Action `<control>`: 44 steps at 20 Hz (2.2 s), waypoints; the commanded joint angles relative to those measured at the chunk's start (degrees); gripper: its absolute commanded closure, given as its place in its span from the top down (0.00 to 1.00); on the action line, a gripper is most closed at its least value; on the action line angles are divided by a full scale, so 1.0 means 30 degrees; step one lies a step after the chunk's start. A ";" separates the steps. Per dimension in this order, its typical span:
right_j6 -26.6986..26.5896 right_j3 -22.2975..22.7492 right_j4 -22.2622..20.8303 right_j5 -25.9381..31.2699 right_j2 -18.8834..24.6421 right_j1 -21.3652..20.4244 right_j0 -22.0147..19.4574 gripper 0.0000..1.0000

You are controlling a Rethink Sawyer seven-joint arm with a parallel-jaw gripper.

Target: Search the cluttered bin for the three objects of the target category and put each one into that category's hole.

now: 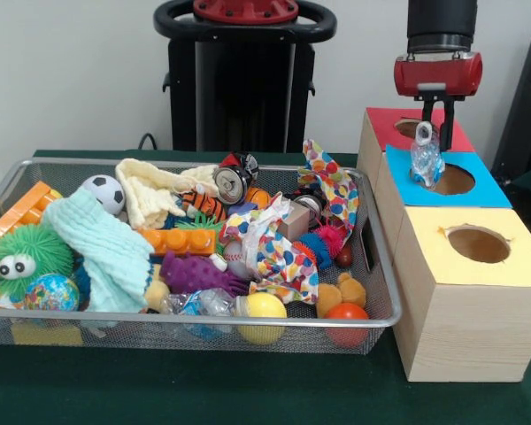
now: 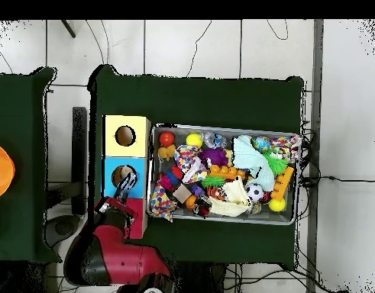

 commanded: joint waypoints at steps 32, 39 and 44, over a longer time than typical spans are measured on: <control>0.2517 -0.0911 0.0516 0.0142 0.0330 0.1922 0.0918 1.00; 0.1465 -0.0775 0.0244 0.1235 -0.0320 0.1811 0.1057 1.00; 0.0103 -0.0751 -0.0320 0.3014 -0.1139 0.1591 0.0907 1.00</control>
